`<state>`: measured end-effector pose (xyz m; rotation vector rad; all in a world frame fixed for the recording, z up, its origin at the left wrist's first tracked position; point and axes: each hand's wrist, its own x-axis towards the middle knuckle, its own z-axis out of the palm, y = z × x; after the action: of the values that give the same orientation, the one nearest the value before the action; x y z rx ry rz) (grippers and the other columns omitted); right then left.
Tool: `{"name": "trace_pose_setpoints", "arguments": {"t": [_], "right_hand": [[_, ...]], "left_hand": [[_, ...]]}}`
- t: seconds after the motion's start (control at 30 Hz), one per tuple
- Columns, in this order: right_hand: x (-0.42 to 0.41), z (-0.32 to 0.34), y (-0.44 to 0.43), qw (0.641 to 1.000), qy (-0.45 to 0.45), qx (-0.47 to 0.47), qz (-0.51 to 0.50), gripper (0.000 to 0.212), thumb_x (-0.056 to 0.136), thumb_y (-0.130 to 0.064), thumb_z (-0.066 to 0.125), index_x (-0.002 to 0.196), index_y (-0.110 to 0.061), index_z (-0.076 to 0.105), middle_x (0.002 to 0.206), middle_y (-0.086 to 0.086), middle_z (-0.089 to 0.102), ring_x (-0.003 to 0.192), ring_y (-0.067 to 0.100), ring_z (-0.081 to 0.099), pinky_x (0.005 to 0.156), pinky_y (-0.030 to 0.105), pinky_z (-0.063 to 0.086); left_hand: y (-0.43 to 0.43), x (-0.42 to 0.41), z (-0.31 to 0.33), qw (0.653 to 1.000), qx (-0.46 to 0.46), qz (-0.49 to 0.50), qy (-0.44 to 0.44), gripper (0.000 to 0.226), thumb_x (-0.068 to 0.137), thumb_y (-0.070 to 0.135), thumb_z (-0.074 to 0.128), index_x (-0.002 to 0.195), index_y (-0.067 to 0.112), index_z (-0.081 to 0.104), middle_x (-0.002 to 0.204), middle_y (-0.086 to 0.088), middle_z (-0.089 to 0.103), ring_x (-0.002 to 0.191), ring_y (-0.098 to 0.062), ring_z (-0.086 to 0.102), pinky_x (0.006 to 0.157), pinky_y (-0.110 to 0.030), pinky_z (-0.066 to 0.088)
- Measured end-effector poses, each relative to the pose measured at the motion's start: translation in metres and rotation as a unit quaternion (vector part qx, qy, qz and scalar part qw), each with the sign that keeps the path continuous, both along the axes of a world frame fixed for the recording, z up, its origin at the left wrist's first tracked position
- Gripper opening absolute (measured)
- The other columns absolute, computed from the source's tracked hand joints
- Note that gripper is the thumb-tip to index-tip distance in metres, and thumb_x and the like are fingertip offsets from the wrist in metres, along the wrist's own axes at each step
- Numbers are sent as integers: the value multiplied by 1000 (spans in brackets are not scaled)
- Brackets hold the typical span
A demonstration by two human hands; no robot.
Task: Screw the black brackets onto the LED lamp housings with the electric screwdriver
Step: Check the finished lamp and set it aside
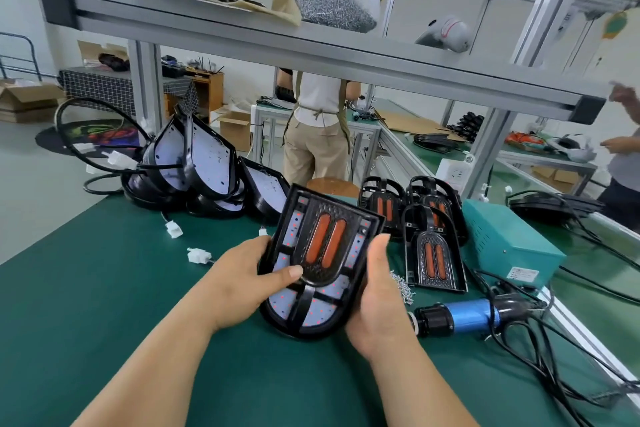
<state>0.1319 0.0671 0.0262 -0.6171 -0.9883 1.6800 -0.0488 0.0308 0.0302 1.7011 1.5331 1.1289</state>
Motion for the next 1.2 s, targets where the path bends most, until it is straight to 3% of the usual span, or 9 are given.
{"name": "trace_pose_setpoints", "arguments": {"t": [0.13,0.3,0.4,0.47,0.63,0.8,0.93,1.1,1.2], "right_hand": [[-7,-8,-3,992,-75,43,-94,50,78,-26,81,121,-7,63,115,14,73,111,35,67,104,57,47],[-3,-6,0,988,-62,43,-132,50,70,-21,79,115,-6,65,108,13,75,104,34,71,96,51,54],[2,-5,5,986,-34,31,-162,47,69,-22,77,113,-8,66,106,12,76,99,30,72,89,42,59],[7,-4,8,983,-18,24,-182,47,69,-22,77,113,-11,67,106,9,76,96,24,74,84,37,61],[10,-4,11,983,-7,12,-183,51,68,-24,79,116,-15,65,107,4,76,98,22,74,87,40,59],[2,-4,8,989,2,-1,-148,54,69,-27,79,119,-12,65,111,8,75,102,26,72,92,45,56],[-4,-6,5,994,15,-21,-108,55,73,-29,79,122,-9,65,115,13,73,107,34,70,90,51,56],[-4,-6,5,991,-20,-26,-128,59,70,-34,79,121,-9,63,111,11,74,104,32,71,93,54,55],[-2,-5,5,985,-64,-3,-159,62,68,-39,78,121,-9,62,109,8,75,102,29,72,88,47,56]], "left_hand": [[1,3,-1,995,22,35,93,29,85,57,64,107,38,60,105,14,64,102,-4,60,88,-25,47],[-3,-1,8,989,-6,46,142,49,68,89,36,93,51,54,107,19,56,104,-2,52,89,-23,38],[-5,-16,10,993,-16,72,97,30,75,74,49,74,46,59,82,24,63,80,9,55,73,-19,40],[-7,-30,8,990,-45,90,98,13,83,51,68,83,44,56,77,21,64,70,5,56,66,-21,42],[0,-35,3,973,-67,146,166,15,93,41,63,79,47,65,80,16,68,75,-5,61,70,-27,50],[14,-8,-10,967,15,253,-16,25,99,36,53,78,31,65,67,20,70,60,-7,52,54,-26,36],[17,13,-7,936,-29,193,-292,32,104,28,45,78,15,58,55,12,63,49,-10,43,48,-24,36],[9,33,-4,874,-143,60,-460,54,105,45,37,111,2,69,110,-17,73,99,-25,67,100,-47,48],[2,37,-1,873,-143,-42,-465,68,90,68,40,120,16,71,120,-7,72,114,-21,67,101,-42,47]]}}
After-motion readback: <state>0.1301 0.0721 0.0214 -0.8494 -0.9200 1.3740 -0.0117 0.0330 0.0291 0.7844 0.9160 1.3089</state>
